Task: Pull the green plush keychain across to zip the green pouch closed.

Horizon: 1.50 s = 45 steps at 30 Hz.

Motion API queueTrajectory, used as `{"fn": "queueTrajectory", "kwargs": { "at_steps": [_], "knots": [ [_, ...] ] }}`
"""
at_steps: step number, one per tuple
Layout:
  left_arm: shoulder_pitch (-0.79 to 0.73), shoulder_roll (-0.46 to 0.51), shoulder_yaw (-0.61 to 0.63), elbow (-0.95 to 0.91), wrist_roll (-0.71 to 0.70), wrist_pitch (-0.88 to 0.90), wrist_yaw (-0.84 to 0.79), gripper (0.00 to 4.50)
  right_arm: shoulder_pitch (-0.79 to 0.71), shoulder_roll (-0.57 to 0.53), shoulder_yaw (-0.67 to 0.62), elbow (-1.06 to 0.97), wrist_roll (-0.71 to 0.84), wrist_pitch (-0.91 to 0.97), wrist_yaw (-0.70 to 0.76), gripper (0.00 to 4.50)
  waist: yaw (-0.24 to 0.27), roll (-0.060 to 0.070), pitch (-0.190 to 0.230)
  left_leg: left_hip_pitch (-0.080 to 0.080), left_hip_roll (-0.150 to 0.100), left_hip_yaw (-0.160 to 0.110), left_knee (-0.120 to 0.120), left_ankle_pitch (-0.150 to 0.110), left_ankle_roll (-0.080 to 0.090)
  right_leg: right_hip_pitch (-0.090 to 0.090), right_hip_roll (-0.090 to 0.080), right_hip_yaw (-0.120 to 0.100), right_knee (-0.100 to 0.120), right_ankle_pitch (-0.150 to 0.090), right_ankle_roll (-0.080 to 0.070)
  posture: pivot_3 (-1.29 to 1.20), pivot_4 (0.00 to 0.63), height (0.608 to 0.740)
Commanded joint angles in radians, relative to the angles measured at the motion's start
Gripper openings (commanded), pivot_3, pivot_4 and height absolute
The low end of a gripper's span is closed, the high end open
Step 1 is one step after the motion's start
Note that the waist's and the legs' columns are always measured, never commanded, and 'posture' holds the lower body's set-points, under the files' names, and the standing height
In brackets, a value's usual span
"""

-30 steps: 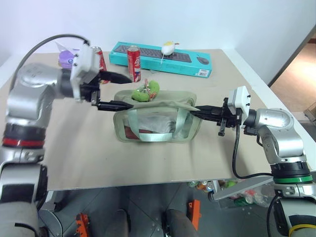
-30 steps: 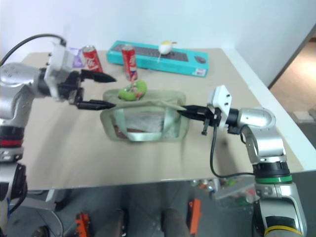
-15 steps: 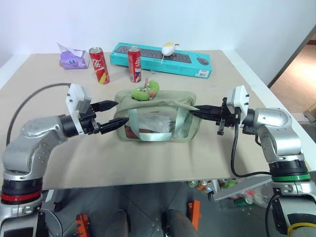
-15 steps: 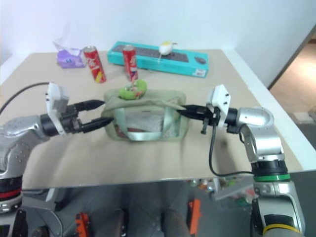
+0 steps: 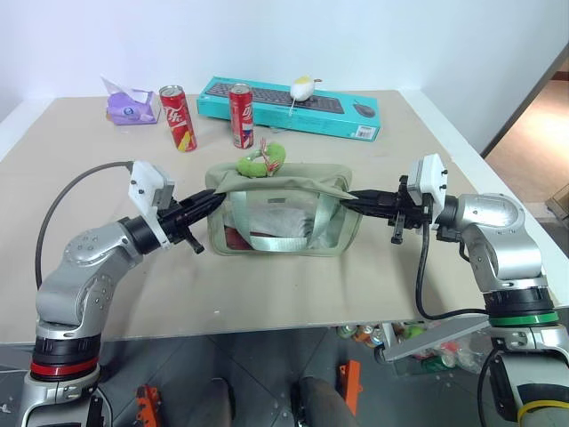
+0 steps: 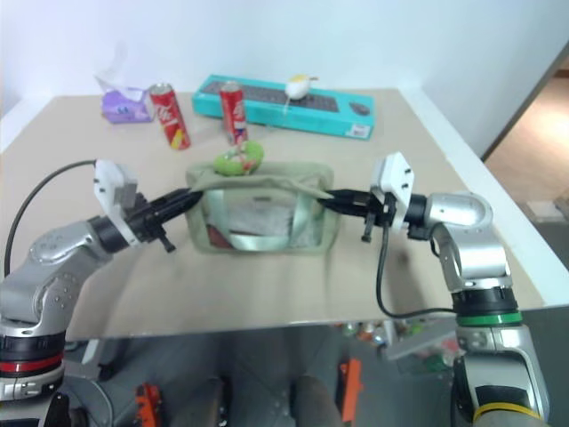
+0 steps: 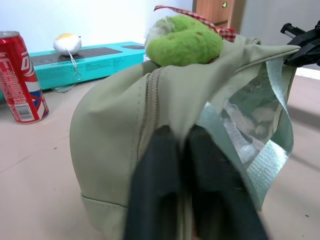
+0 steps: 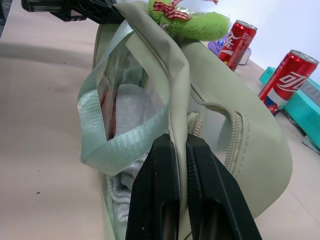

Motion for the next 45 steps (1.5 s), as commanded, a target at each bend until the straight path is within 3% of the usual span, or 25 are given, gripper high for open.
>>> {"fn": "queueTrajectory", "kwargs": {
  "at_steps": [1,3,9,16,21,28,37,40,45],
  "knots": [
    [0.014,0.008,0.001,-0.047,-0.006,-0.017,0.007,0.02,0.001,-0.022,-0.014,-0.042,0.019,0.039,0.011,0.0,0.0,0.0,0.0,0.0,0.0,0.0,0.0,0.0,0.0,0.0,0.0,0.0,0.0,0.0,0.0,0.0,0.15,0.74],
    [0.019,0.011,-0.002,-0.05,-0.007,-0.018,0.009,0.02,-0.004,-0.03,-0.019,-0.052,0.047,0.1,0.017,0.0,0.0,0.0,0.0,0.0,0.0,0.0,0.0,0.0,0.0,0.0,0.0,0.0,0.0,0.0,0.0,0.0,0.15,0.74],
    [0.02,0.019,-0.01,-0.04,-0.005,-0.016,0.005,0.0,-0.04,-0.085,-0.051,-0.069,0.094,0.23,0.022,2.09,0.001,0.0,0.0,0.0,0.0,0.0,0.0,0.0,0.0,0.0,0.0,0.0,0.0,0.0,0.0,0.0,0.15,0.74],
    [0.024,0.024,-0.029,-0.037,-0.005,-0.013,-0.007,0.0,-0.297,-0.098,-0.08,0.002,0.159,0.429,-0.031,4.42,0.001,0.0,0.0,0.0,0.0,0.001,0.0,0.0,0.0,-0.001,0.0,0.001,0.0,0.0,0.0,0.0,0.15,0.74],
    [0.026,0.024,-0.044,-0.037,-0.002,-0.018,-0.013,0.0,-0.467,0.047,-0.048,0.06,0.169,0.536,-0.147,4.42,-0.001,0.0,0.0,0.0,0.0,0.002,0.0,0.0,0.0,-0.001,0.0,0.001,0.0,0.0,0.0,0.0,0.15,0.74],
    [0.028,0.019,-0.07,-0.053,-0.001,-0.026,-0.01,0.0,-0.581,0.218,0.09,0.239,0.031,0.521,-0.216,4.42,0.011,0.0,0.0,-0.001,-0.001,0.002,0.0,0.0,0.0,-0.001,-0.001,0.001,0.0,0.0,0.0,0.0,0.15,0.74],
    [0.035,0.018,-0.087,-0.055,0.007,-0.04,-0.004,0.0,-0.58,0.24,0.194,0.275,-0.017,0.6,-0.117,4.42,0.018,0.0,0.0,-0.002,-0.002,0.002,-0.001,0.0,0.0,-0.001,-0.003,0.001,-0.001,0.0,0.0,0.0,0.15,0.74],
    [0.034,0.018,-0.092,-0.05,0.011,-0.046,-0.005,0.0,-0.578,0.249,0.177,0.285,-0.017,0.611,-0.125,3.63,0.018,0.0,0.0,-0.002,-0.002,0.002,-0.001,0.0,0.0,-0.001,-0.003,0.0,-0.001,-0.001,0.001,0.0,0.15,0.74],
    [0.033,0.019,-0.094,-0.041,0.016,-0.055,-0.008,0.0,-0.575,0.252,0.151,0.29,-0.011,0.585,-0.129,1.93,0.018,0.0,0.0,-0.002,-0.002,0.001,-0.001,0.0,0.0,-0.001,-0.003,0.0,-0.001,-0.001,0.001,0.0,0.15,0.74]
  ]
}}
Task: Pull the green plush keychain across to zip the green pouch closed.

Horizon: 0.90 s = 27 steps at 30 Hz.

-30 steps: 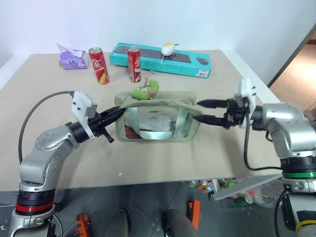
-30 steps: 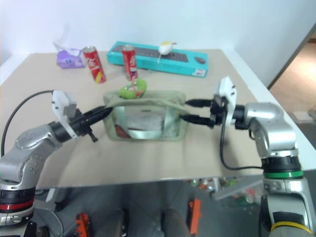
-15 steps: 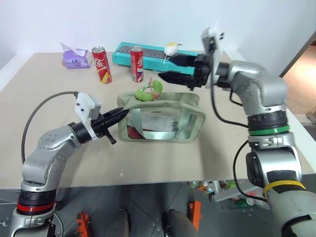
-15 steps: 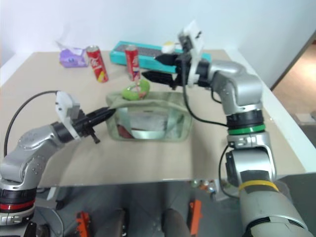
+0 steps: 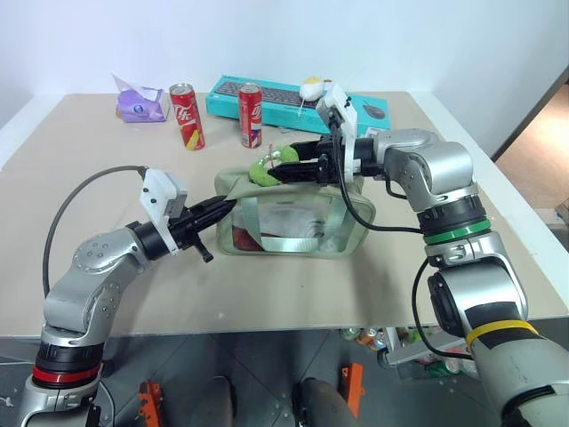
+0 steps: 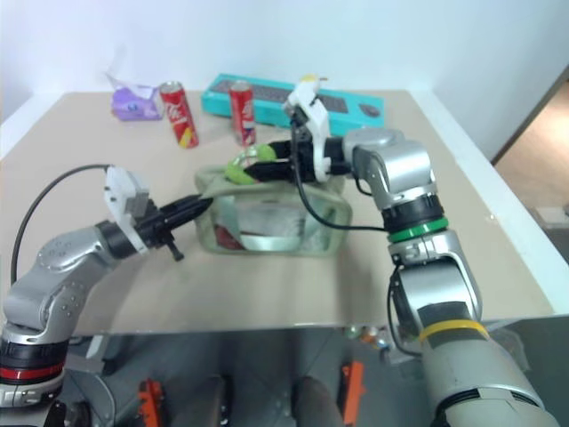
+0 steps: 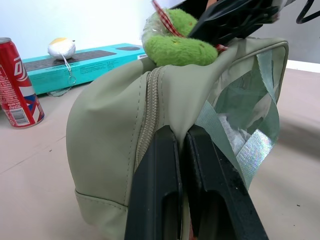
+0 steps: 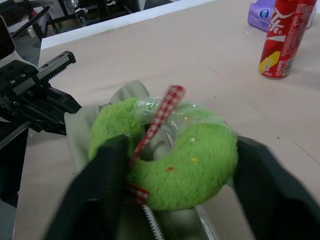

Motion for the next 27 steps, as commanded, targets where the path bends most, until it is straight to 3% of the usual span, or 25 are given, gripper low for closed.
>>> {"fn": "queueTrajectory", "kwargs": {
  "at_steps": [1,5,6,19,27],
  "knots": [
    [0.009,0.007,-0.026,-0.003,0.009,0.001,-0.013,0.0,-0.021,0.003,-0.06,-0.011,0.012,-0.027,-0.008,1.58,0.0,0.0,0.0,0.0,0.0,0.0,0.0,0.0,0.0,0.0,0.0,0.0,0.0,0.0,0.0,0.0,0.15,0.74],
    [0.001,0.007,-0.03,0.008,0.013,0.001,-0.017,0.0,-0.022,0.001,-0.083,-0.016,0.016,-0.042,-0.004,0.15,0.0,0.0,0.0,0.0,0.0,0.0,0.0,0.0,0.0,0.0,0.0,0.0,0.0,0.0,0.0,0.0,0.15,0.74],
    [-0.001,0.006,-0.031,0.01,0.015,0.001,-0.018,0.0,-0.02,0.001,-0.088,-0.021,0.018,-0.047,-0.001,0.03,0.0,0.0,0.0,0.0,0.0,0.0,0.0,0.0,0.0,0.0,0.0,0.0,0.0,0.0,0.0,0.0,0.15,0.74],
    [-0.08,-0.048,-0.002,0.053,0.023,0.036,0.093,0.0,0.103,-0.052,-0.25,-0.278,0.102,-0.189,-0.018,0.03,0.003,0.0,0.0,-0.001,0.0,-0.001,0.0,0.0,0.0,0.0,0.0,-0.001,0.0,-0.001,0.001,0.0,0.15,0.74],
    [-0.103,-0.079,-0.01,0.067,0.022,0.044,0.128,0.0,0.14,-0.104,-0.302,-0.288,0.104,-0.231,-0.077,0.03,-0.001,0.0,0.0,-0.001,0.0,-0.001,0.0,0.0,0.0,-0.001,0.0,0.0,-0.001,0.0,0.001,0.0,0.15,0.74]
  ]
}}
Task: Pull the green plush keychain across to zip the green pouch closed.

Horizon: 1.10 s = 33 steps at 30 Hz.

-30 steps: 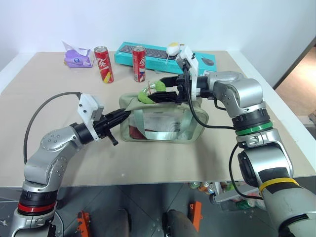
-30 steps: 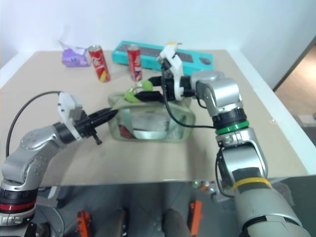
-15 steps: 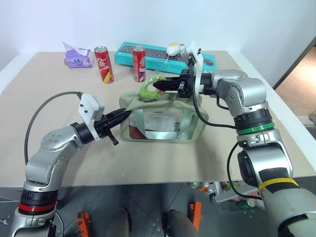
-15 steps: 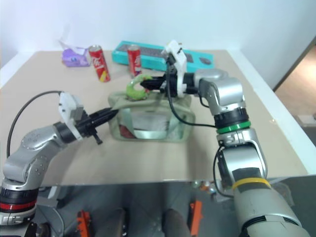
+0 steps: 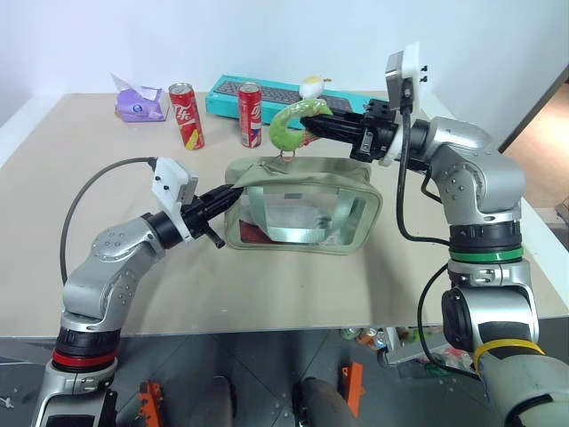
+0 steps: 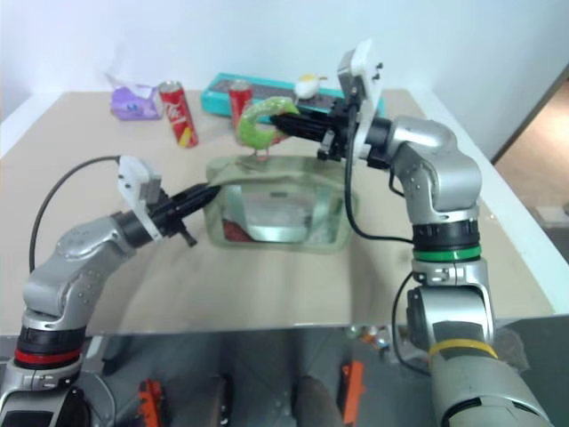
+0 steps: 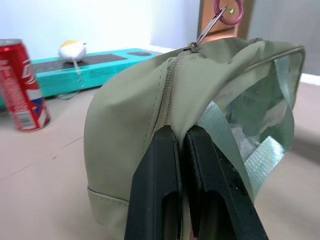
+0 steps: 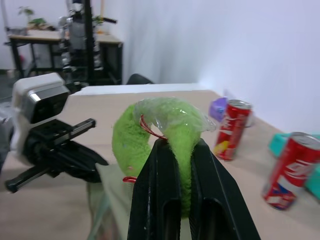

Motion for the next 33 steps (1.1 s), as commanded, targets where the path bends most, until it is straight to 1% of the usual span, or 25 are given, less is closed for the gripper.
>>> {"fn": "queueTrajectory", "kwargs": {
  "at_steps": [1,5,11,15,21,25,27,30,33],
  "knots": [
    [-0.019,-0.004,0.021,0.013,0.004,0.013,0.036,0.0,-0.012,-0.038,-0.071,-0.032,0.018,-0.035,-0.024,0.03,0.0,0.0,0.0,0.0,0.0,0.0,0.0,0.0,0.0,0.0,0.0,0.0,0.0,0.0,0.0,0.0,0.15,0.74],
    [-0.037,-0.027,0.017,0.034,0.019,0.017,0.08,0.0,-0.008,-0.052,-0.075,-0.024,0.015,-0.045,-0.036,0.03,0.0,0.0,0.0,0.0,0.0,0.0,-0.001,0.0,0.0,0.0,0.0,0.0,0.0,-0.001,0.0,0.0,0.15,0.74],
    [-0.049,-0.026,0.009,0.033,0.047,-0.008,0.09,0.0,0.014,-0.079,-0.076,0.0,-0.005,-0.072,-0.048,0.03,0.0,0.0,0.0,0.0,0.0,0.0,-0.001,0.0,0.0,0.0,0.0,0.0,0.0,0.0,0.0,0.0,0.15,0.74],
    [-0.047,-0.021,0.019,0.015,0.054,-0.018,0.09,0.0,0.033,-0.122,-0.1,0.051,-0.025,-0.117,-0.061,0.03,0.0,0.0,0.0,0.0,0.0,0.0,-0.001,0.0,0.0,0.0,0.0,0.0,0.0,0.0,0.0,0.0,0.15,0.74],
    [-0.039,-0.017,0.02,0.002,0.075,-0.045,0.091,0.0,0.052,-0.205,-0.152,0.185,-0.058,-0.205,-0.09,0.03,0.001,0.0,0.0,0.0,0.0,0.001,-0.001,0.0,0.0,0.0,0.0,0.0,0.0,-0.001,0.0,0.0,0.15,0.74],
    [-0.029,-0.018,0.008,-0.005,0.093,-0.065,0.081,0.0,0.12,-0.266,-0.207,0.273,-0.096,-0.275,-0.151,0.03,0.001,0.0,0.0,0.0,0.0,0.001,-0.001,0.0,0.0,0.0,0.0,0.001,-0.001,-0.001,0.0,0.0,0.15,0.74],
    [-0.026,-0.02,0.006,-0.008,0.099,-0.068,0.084,0.0,0.172,-0.274,-0.232,0.261,-0.097,-0.278,-0.185,0.03,0.0,0.0,0.0,0.0,0.0,0.002,-0.001,0.0,0.0,0.0,0.0,0.001,-0.001,-0.001,0.0,0.0,0.15,0.74],
    [-0.022,-0.022,0.004,-0.012,0.105,-0.074,0.095,0.0,0.24,-0.271,-0.247,0.219,-0.091,-0.263,-0.228,0.03,-0.001,0.0,0.0,0.001,0.0,0.002,-0.002,0.0,0.0,0.0,0.0,0.002,-0.001,-0.001,0.0,0.0,0.15,0.74],
    [-0.018,-0.037,-0.001,-0.02,0.123,-0.092,0.119,0.0,0.363,-0.215,-0.261,0.114,-0.085,-0.194,-0.345,0.03,-0.002,0.0,0.0,0.001,0.0,0.002,-0.002,0.0,0.0,0.0,0.0,0.003,-0.001,-0.001,0.0,0.0,0.15,0.74]
  ]
}}
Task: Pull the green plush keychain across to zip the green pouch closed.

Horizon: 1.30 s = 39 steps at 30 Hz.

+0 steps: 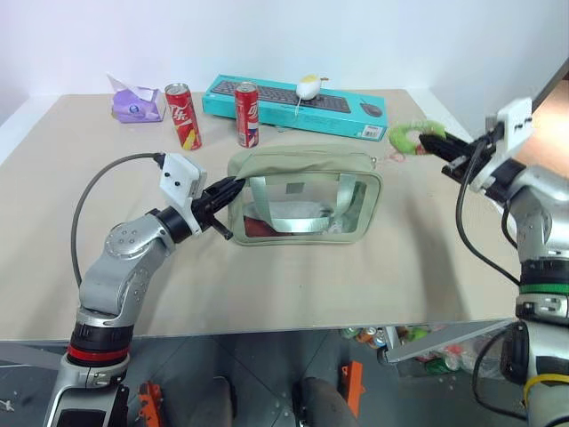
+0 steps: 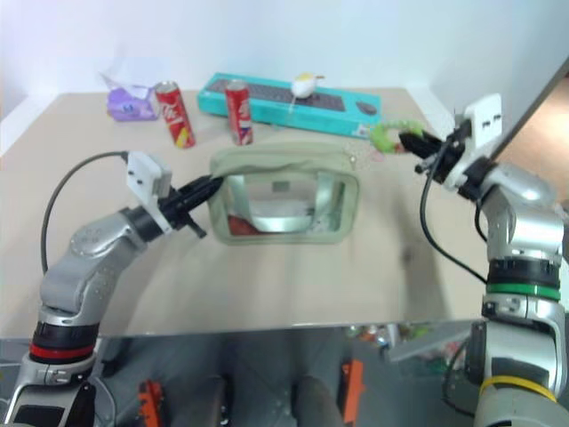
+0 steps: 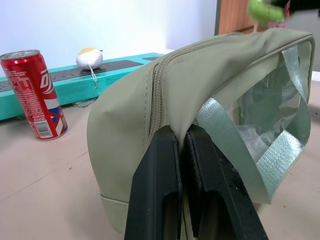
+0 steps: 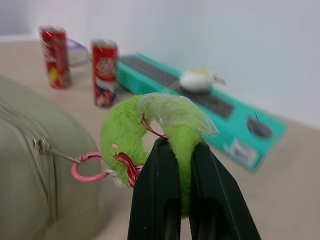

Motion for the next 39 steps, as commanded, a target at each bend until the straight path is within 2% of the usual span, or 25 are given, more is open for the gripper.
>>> {"fn": "queueTrajectory", "kwargs": {
  "at_steps": [1,5,9,18,22,24,26,30,35,37,39],
  "knots": [
    [0.002,-0.009,0.029,-0.035,0.03,-0.038,0.05,0.0,0.1,0.046,-0.052,-0.138,0.003,0.065,-0.143,0.03,-0.001,0.0,0.0,0.0,0.0,0.0,0.0,0.0,0.0,0.0,0.0,0.0,0.0,0.0,0.0,0.0,0.15,0.74],
    [0.003,-0.037,0.019,-0.045,0.052,-0.051,0.085,0.0,0.247,0.161,-0.006,-0.283,-0.018,0.118,-0.258,0.03,-0.001,0.0,0.0,0.001,0.0,0.0,0.0,0.0,0.0,0.0,0.0,0.001,0.0,0.0,0.001,0.0,0.15,0.74],
    [0.007,-0.055,0.019,-0.053,0.062,-0.048,0.103,0.0,0.316,0.23,0.035,-0.308,-0.059,0.102,-0.312,0.03,-0.002,0.0,0.0,0.001,0.0,0.002,0.001,0.0,0.0,0.0,0.0,0.003,0.0,0.002,0.002,0.0,0.15,0.74],
    [0.011,-0.066,0.024,-0.054,0.057,-0.032,0.113,0.0,0.343,0.246,0.093,-0.241,-0.125,0.018,-0.299,0.03,-0.002,0.0,0.0,0.001,0.0,0.003,0.002,0.0,0.0,0.0,0.001,0.004,0.0,0.002,0.003,0.0,0.15,0.74],
    [0.015,-0.074,0.029,-0.059,0.026,0.009,0.108,0.0,0.339,0.252,0.076,-0.224,-0.107,-0.013,-0.284,0.03,-0.002,0.0,0.0,0.001,0.0,0.003,0.002,0.0,0.0,0.0,0.0,0.004,0.0,0.002,0.003,0.0,0.15,0.74],
    [0.02,-0.059,0.038,-0.061,-0.008,0.04,0.08,0.0,0.32,0.255,0.006,-0.254,-0.012,0.005,-0.256,0.72,-0.002,0.0,0.0,0.001,0.0,0.003,0.002,0.0,0.0,0.0,0.0,0.004,0.0,0.002,0.003,0.0,0.15,0.74],
    [0.021,-0.046,0.051,-0.063,-0.031,0.062,0.067,0.74,0.315,0.232,-0.03,-0.295,0.046,0.02,-0.213,1.28,-0.001,0.0,0.0,0.001,0.0,0.003,0.002,0.0,0.0,0.0,0.0,0.004,0.0,0.002,0.003,0.0,0.15,0.74],
    [-0.001,-0.021,0.094,-0.049,-0.077,0.079,0.046,2.0,0.332,0.167,-0.067,-0.402,0.134,0.061,-0.124,2.67,-0.001,0.0,0.0,0.001,0.0,0.003,0.002,0.0,0.0,0.0,0.0,0.004,0.0,0.002,0.003,0.0,0.15,0.74],
    [-0.028,0.031,0.174,-0.006,-0.134,0.079,0.012,3.73,0.358,0.099,-0.108,-0.494,0.18,0.097,-0.092,4.43,-0.002,0.0,0.0,0.001,0.0,0.003,0.002,0.0,0.0,0.0,0.001,0.004,0.0,0.002,0.003,0.0,0.15,0.74],
    [-0.01,0.075,0.201,-0.002,-0.141,0.06,-0.034,4.41,0.389,0.056,-0.13,-0.533,0.196,0.118,-0.065,4.5,-0.002,0.0,0.0,0.001,0.0,0.003,0.002,0.0,0.0,0.0,0.001,0.004,0.0,0.002,0.003,0.0,0.15,0.74],
    [0.024,0.113,0.219,-0.006,-0.141,0.042,-0.071,4.46,0.423,0.018,-0.147,-0.566,0.211,0.136,-0.042,4.5,-0.001,0.0,0.0,0.001,0.0,0.003,0.002,0.0,0.0,0.0,0.0,0.004,0.0,0.002,0.003,0.0,0.15,0.74]
  ]
}}
